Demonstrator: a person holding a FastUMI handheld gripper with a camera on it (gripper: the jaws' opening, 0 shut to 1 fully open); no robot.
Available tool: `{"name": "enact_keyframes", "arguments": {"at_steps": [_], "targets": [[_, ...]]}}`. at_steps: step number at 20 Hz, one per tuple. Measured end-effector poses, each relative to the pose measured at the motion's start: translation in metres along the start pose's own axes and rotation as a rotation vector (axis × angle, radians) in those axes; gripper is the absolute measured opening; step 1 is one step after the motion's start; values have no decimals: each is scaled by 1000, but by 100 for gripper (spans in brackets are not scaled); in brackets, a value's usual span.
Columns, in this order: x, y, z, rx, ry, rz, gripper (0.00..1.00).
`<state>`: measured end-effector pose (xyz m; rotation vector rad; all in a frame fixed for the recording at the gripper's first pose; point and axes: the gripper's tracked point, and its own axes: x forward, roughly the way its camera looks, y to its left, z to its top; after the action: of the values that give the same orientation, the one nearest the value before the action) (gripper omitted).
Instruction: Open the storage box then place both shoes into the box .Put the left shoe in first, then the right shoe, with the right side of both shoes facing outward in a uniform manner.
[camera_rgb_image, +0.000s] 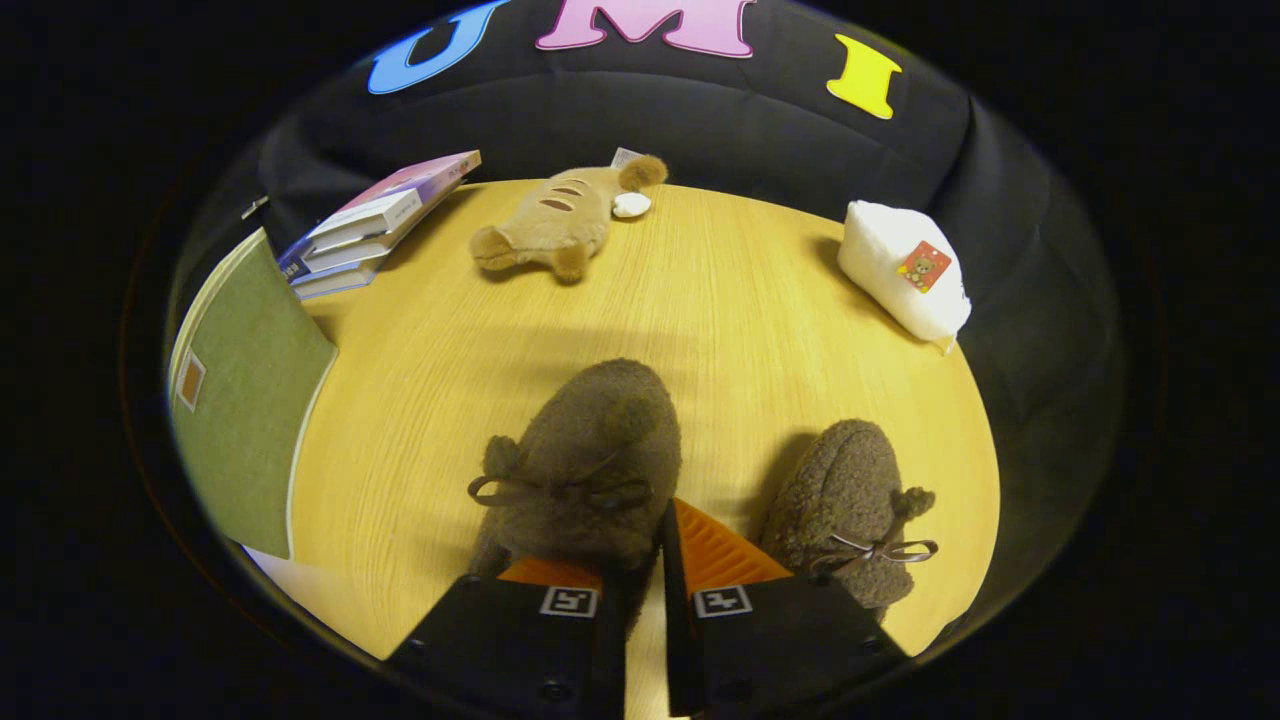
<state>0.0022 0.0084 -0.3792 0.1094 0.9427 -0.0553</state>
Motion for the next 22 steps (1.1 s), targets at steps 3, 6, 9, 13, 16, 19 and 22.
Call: {"name": "enact_keyframes", "arguments": {"at_steps": [3,6,9,13,16,19,22], "targets": [[-9,-1,2,12,-7,-4,8],[-30,4,12,37,-39,17,8],[-64,16,35,60,-90,51,8],[-114,50,74,82,-137,105,8],[-149,90,109,88,-174,162,8],[-178,145,139,86,-183,223,8],[-195,204,156,89,-177,295,8]]}}
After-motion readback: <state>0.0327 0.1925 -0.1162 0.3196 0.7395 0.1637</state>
